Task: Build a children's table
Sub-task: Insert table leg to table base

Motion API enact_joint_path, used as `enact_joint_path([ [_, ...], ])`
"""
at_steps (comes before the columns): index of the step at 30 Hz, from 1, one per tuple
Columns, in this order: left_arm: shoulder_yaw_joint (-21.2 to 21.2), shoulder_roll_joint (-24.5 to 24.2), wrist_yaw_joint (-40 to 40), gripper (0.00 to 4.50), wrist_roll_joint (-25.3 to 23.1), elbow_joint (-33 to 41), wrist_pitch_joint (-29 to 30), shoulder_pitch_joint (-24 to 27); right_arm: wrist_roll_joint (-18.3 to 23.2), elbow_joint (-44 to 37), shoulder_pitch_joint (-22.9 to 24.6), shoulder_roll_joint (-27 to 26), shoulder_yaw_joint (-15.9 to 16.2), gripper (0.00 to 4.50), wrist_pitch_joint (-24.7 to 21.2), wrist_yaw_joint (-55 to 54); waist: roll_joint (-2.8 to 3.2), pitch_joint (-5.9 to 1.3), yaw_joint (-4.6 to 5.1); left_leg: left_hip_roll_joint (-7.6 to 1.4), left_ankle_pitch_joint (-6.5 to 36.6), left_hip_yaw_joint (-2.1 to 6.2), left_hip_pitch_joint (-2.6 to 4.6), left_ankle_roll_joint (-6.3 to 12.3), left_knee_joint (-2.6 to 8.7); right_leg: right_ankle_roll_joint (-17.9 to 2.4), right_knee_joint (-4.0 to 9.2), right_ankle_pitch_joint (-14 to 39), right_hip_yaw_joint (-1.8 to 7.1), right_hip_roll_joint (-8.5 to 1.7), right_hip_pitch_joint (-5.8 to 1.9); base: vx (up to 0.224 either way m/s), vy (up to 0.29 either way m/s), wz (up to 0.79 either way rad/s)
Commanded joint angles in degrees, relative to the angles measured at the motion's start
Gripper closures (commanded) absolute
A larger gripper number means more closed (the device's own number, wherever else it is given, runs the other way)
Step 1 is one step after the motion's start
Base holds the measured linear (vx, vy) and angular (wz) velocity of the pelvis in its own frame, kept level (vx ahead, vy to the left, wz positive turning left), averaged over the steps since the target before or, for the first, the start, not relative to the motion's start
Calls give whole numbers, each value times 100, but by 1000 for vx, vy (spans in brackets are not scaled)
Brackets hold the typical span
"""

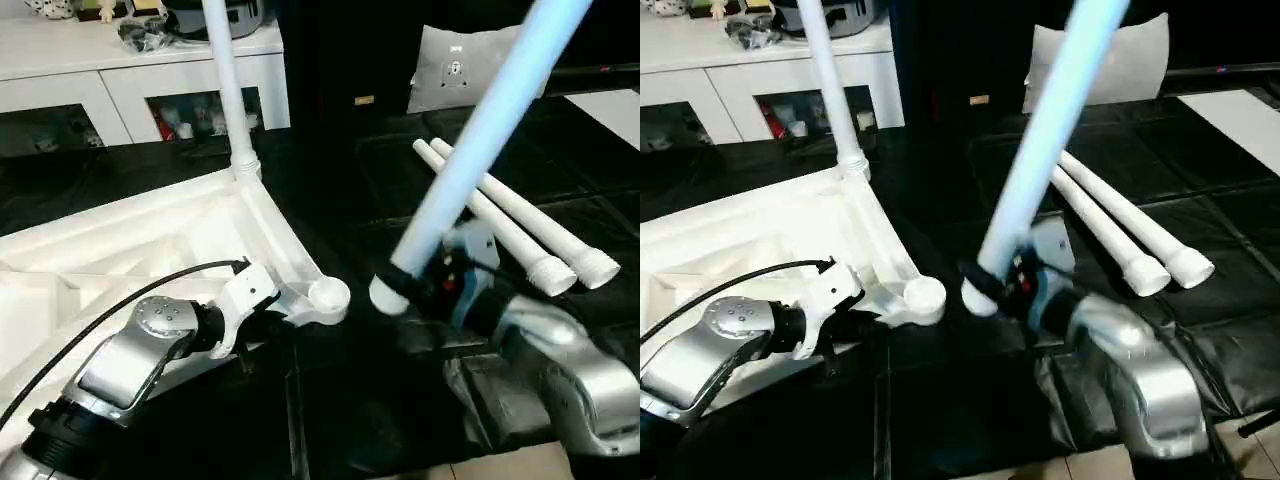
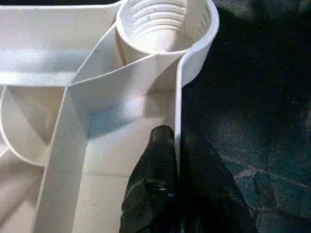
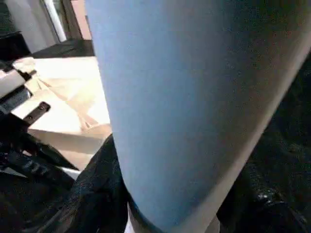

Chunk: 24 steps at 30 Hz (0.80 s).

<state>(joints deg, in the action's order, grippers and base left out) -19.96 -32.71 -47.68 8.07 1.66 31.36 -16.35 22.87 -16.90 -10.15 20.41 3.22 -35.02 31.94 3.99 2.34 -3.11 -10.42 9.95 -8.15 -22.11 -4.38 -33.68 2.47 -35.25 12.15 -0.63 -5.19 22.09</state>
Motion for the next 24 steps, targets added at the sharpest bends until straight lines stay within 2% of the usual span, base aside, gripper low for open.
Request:
enact_joint_path([
  [1,103,-7,-102,448,10,-21,-354,-84,73,56,-103,-6,69,259,-106,80,-69,-313,-24,-85,1449,-46,80,-95,440,-1010,439,1246,82,-123,-175,0,0,0],
  [2,14,-16,-243,448,-37,-104,-610,-128,90,72,-128,-12,73,259,-118,91,-97,-324,-20,-95,1364,-51,80,-97,437,-1024,424,1038,82,-111,-170,0,0,0],
  [3,-105,-35,-414,448,-110,-203,-919,-179,107,91,-155,-17,76,259,-130,104,-88,-327,-36,-87,1298,-43,73,-70,432,-1029,426,981,80,-115,-173,0,0,0],
  [4,-105,-35,-414,448,-110,-203,-919,-179,107,91,-155,-17,76,259,-130,104,-77,-339,-37,-87,1238,-52,75,-60,424,-1035,415,873,83,-112,-172,0,0,0],
  [5,-410,-24,-737,448,-324,-518,-1548,-294,153,127,-210,-30,76,259,-139,159,-91,-356,-50,-90,1047,-56,74,-22,407,-1084,378,535,81,-113,-186,0,0,0],
  [6,-412,-23,-740,450,-325,-521,-1553,-295,153,127,-210,-30,76,259,-139,160,-91,-356,-50,-90,1047,-56,74,-22,407,-1084,378,535,81,-113,-186,0,0,0],
  [7,-504,159,-897,450,-306,-779,-1892,-414,177,122,-233,-27,93,259,-130,217,-67,-361,-93,-91,960,-81,108,32,381,-1146,382,329,86,-109,-153,0,0,0],
  [8,-506,240,-904,450,-286,-849,-1978,-459,184,115,-232,-20,96,259,-129,236,-68,-372,-142,-101,926,-91,106,26,377,-1163,362,243,85,-118,-173,0,0,0],
  [10,-567,382,-933,450,-315,-999,-2159,-593,205,69,-209,-8,112,259,-144,259,-75,-376,-200,-115,915,-97,119,30,374,-1162,359,210,87,-126,-163,0,0,0],
  [12,-643,435,-974,450,-375,-1097,-2272,-683,209,40,-188,-1,125,259,-153,263,-81,-365,-237,-110,959,-101,98,-10,390,-1118,359,327,86,-134,-171,0,0,0],
  [14,-629,568,-1000,450,-382,-1245,-2388,-765,197,2,-143,1,135,259,-164,278,-80,-353,-246,-117,1174,-100,104,-87,410,-1052,384,657,92,-149,-165,0,0,0],
  [16,-631,599,-1004,450,-436,-1357,-2449,-793,199,-5,-122,9,137,259,-164,284,-82,-352,-248,-118,1224,-96,100,-113,416,-1016,387,753,93,-155,-167,0,0,0],
  [18,-625,608,-955,450,-475,-1419,-2412,-802,202,-5,-115,15,139,259,-165,283,-87,-349,-253,-117,1264,-95,94,-128,421,-965,399,885,97,-161,-162,0,0,0],
  [19,-480,680,-509,450,-651,-1650,-2099,-834,177,-2,-102,34,159,259,-153,269,-67,-348,-251,-116,1293,-96,96,-137,419,-960,398,923,97,-157,-154,0,0,0],
  [20,-428,703,-399,450,-677,-1715,-2004,-838,169,-1,-99,41,165,259,-147,264,-76,-337,-245,-120,1369,-100,105,-143,423,-940,422,1040,100,-154,-145,0,0,0],
  [21,-301,736,-421,450,-511,-1694,-1904,-795,162,3,-98,41,164,259,-140,252,-68,-331,-254,-113,1457,-98,110,-161,431,-904,437,1246,100,-159,-140,0,0,0],
  [23,-155,759,-581,395,-238,-1594,-1797,-717,159,8,-99,40,159,259,-133,242,-80,-339,-236,-109,1424,-78,75,-193,452,-869,428,1339,88,-170,-167,0,0,0],
  [24,-118,751,-653,395,-161,-1536,-1776,-682,157,11,-99,41,159,259,-130,242,-82,-339,-223,-108,1429,-80,76,-192,451,-865,435,1334,89,-163,-157,0,0,0],
])
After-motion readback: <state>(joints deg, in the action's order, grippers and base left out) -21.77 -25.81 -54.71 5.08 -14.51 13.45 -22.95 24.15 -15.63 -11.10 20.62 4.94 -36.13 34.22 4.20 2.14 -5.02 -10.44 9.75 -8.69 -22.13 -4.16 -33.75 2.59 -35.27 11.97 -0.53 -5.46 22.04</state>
